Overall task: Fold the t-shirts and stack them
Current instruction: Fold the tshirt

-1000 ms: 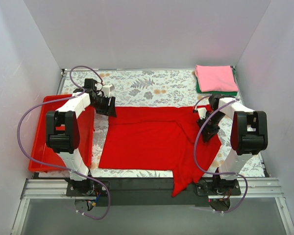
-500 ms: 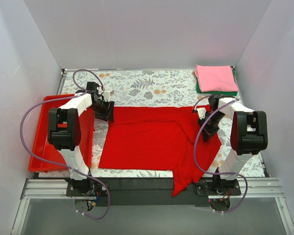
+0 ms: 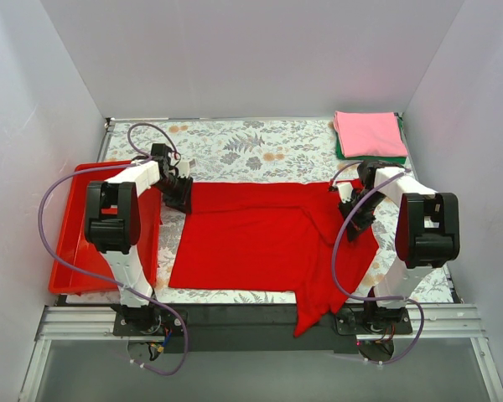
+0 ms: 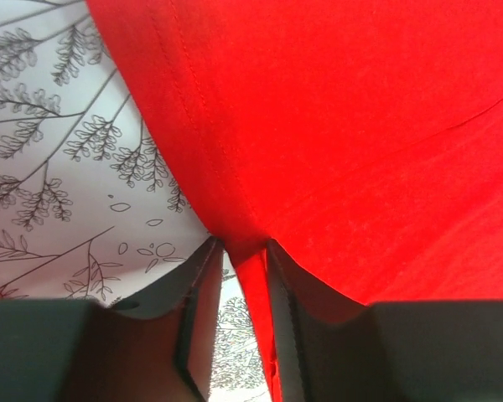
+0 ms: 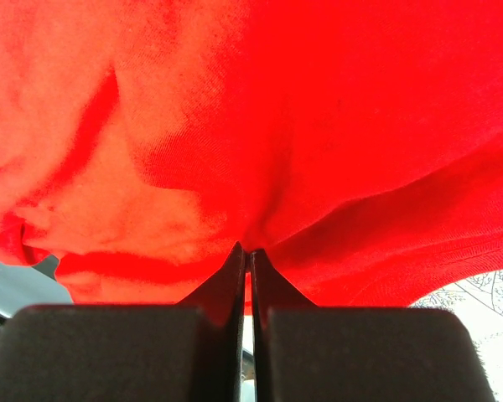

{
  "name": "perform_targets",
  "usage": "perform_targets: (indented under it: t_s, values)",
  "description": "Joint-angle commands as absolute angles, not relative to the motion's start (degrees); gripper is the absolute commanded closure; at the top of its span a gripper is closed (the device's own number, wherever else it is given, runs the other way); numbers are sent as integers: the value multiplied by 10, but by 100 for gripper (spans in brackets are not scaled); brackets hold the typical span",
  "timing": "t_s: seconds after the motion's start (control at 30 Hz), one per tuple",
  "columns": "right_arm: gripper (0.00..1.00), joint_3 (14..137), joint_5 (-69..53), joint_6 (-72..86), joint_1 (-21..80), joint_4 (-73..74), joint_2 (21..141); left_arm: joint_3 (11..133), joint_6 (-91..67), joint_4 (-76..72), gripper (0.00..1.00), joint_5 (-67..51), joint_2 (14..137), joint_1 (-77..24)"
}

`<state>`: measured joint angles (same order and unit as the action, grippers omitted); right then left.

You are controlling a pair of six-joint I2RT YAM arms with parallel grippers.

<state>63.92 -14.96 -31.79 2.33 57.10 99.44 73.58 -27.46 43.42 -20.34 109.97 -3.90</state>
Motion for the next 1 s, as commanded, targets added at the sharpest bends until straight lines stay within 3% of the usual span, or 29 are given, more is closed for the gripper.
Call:
perform_targets:
  t_s: [0.0, 0.2, 0.67, 0.73, 0.83, 0.9, 0.97]
  values:
    - [99, 650, -165, -329, 25, 588, 971, 743, -276, 440, 77, -205, 1101, -42]
    - [99, 661, -177, -333, 25, 603, 959, 767, -275, 458, 100, -207, 1098, -42]
    - [99, 684, -173, -386, 18, 662, 911, 824, -259, 504, 100, -197, 1092, -42]
    - [99, 684, -177, -388, 18, 665, 912, 820, -258, 503, 90, -200, 1101, -42]
    - [99, 684, -181, -387, 18, 665, 917, 819, -258, 500, 88, -202, 1106, -42]
    - [99, 684, -183, -387, 18, 665, 918, 817, -259, 497, 90, -201, 1107, -42]
    - [99, 686, -182, -387, 18, 666, 918, 816, -258, 493, 99, -200, 1107, -42]
